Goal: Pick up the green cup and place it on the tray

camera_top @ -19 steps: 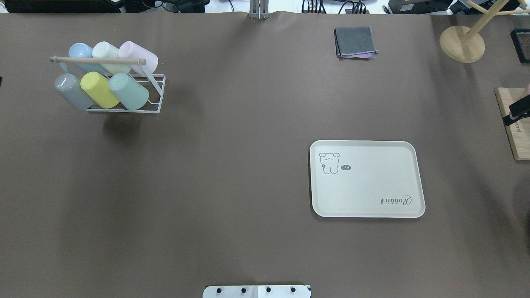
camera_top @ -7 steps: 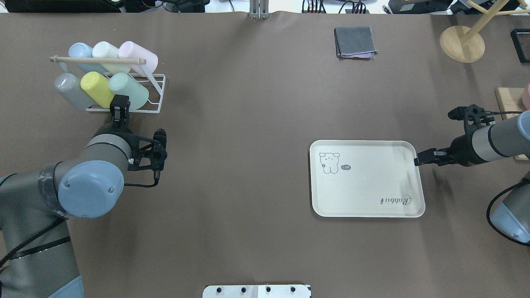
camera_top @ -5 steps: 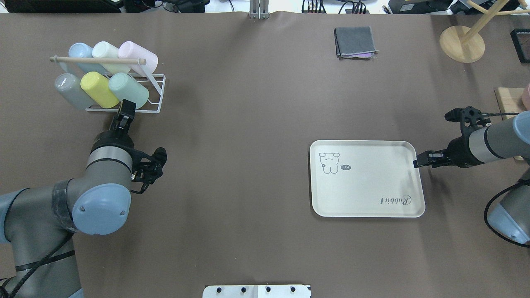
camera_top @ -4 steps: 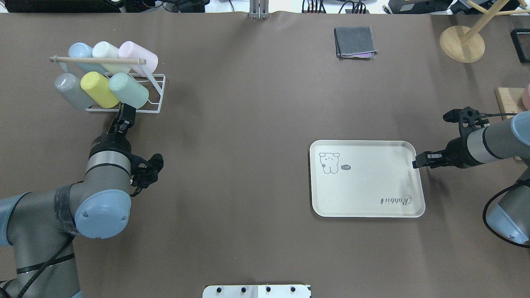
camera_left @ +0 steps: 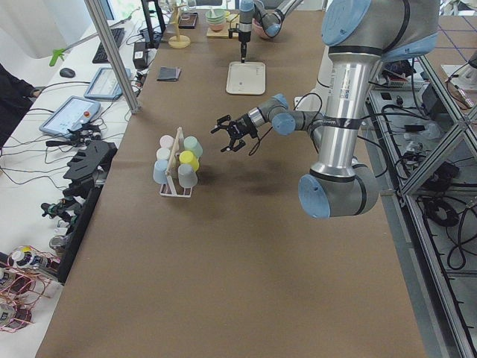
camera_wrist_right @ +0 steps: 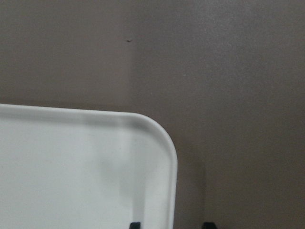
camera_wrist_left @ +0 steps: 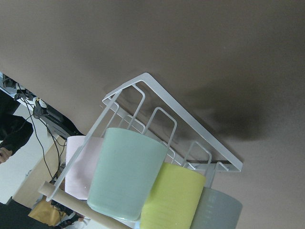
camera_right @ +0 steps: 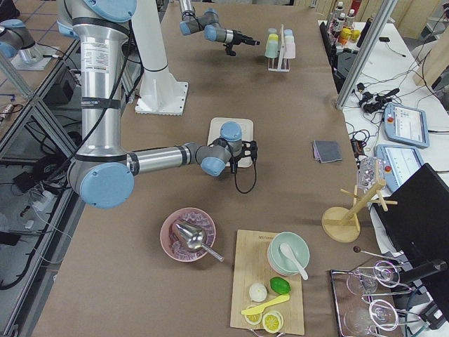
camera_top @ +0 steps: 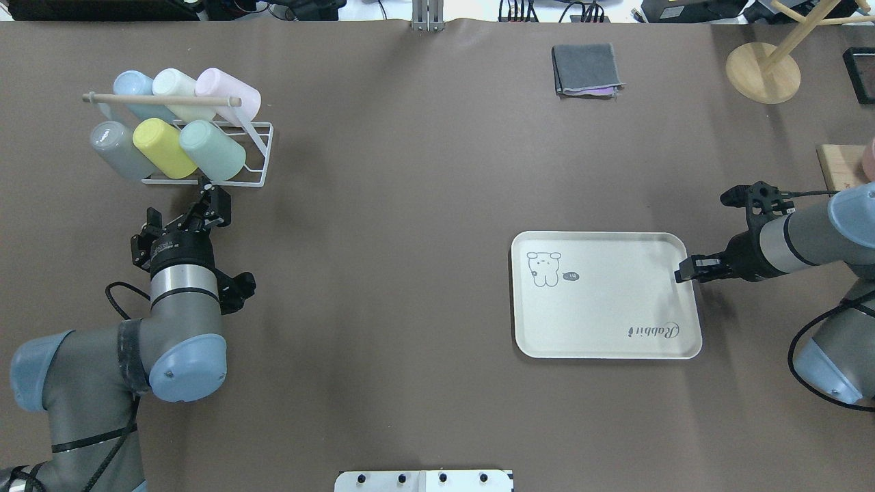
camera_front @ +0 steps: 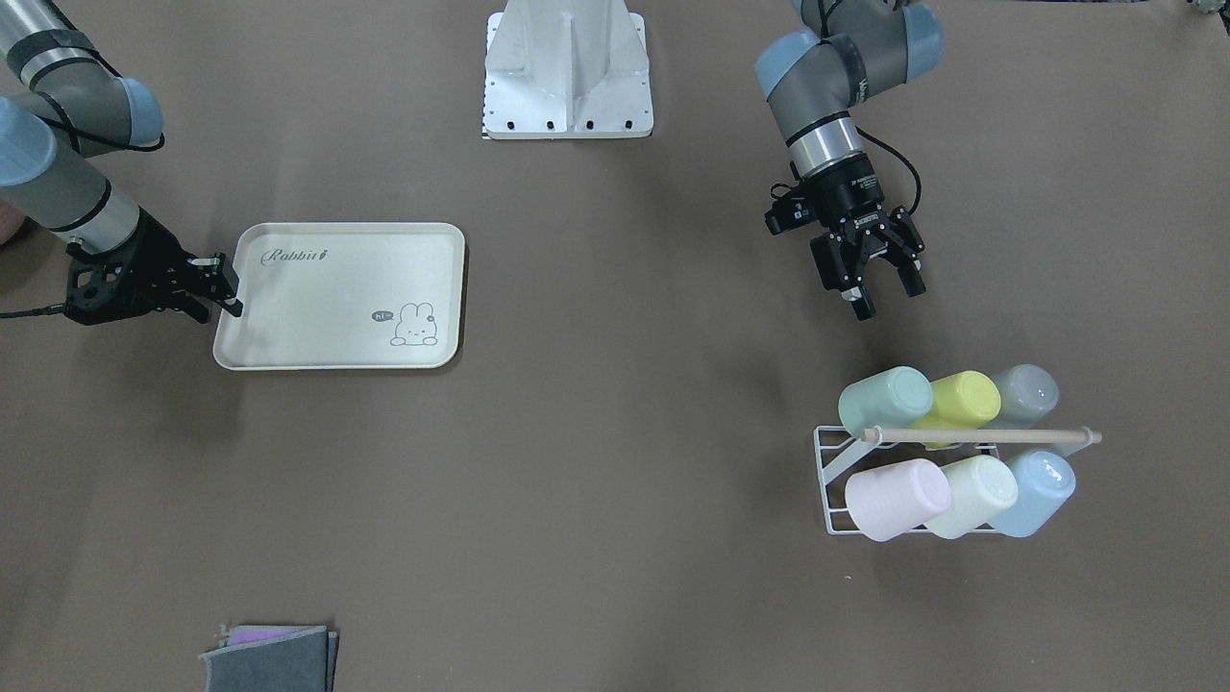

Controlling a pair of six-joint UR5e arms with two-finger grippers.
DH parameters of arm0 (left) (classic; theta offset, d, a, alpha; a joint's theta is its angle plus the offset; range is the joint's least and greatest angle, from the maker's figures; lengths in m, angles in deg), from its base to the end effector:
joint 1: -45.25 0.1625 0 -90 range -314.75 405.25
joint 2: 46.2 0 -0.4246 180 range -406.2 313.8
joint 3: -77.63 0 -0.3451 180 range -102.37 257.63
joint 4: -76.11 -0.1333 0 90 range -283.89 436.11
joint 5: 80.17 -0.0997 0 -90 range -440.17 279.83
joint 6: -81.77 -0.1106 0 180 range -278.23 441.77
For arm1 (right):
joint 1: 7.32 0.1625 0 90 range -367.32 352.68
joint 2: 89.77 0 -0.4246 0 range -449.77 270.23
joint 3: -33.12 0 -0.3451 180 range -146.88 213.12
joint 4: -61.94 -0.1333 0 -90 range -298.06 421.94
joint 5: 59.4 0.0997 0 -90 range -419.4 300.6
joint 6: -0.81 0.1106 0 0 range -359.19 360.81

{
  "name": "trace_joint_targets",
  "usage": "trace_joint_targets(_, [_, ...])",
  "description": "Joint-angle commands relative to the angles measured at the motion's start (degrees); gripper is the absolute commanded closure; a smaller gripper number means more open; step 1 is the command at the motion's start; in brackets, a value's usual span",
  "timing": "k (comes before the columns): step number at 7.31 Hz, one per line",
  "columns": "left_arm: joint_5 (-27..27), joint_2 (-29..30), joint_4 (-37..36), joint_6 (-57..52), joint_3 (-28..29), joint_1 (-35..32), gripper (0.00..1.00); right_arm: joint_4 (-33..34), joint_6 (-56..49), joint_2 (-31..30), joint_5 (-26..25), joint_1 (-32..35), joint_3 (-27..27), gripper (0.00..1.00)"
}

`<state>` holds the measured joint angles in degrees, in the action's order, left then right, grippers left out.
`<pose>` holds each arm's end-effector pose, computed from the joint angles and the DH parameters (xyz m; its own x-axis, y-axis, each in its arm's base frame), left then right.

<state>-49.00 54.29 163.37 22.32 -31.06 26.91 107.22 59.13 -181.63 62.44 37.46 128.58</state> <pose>0.3966 -0.3716 0.4186 -0.4653 0.4314 0.7729 -0.8837 -0.1766 -0.4335 -0.2788 -0.3822 0.5532 0.5691 -0.0638 0.8198 -0.0233 0.9953 0.0937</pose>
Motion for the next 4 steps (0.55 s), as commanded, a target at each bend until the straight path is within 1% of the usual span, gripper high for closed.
trace_joint_targets(1, [-5.24,0.93,2.80,-5.67,4.97,1.37,0.02,0.24,0.31,0.72,0.42,-0.13,-0.10,0.60])
trace_joint_targets(3, [-5.50,3.47,2.82,-5.68,7.52,1.28,0.02,0.24,0.40,0.63,0.68,0.04,-0.02,0.79])
trace_joint_targets(4, [-5.77,5.22,2.82,-5.76,9.19,1.11,0.02,0.24,0.40,0.63,0.68,-0.04,-0.10,0.84])
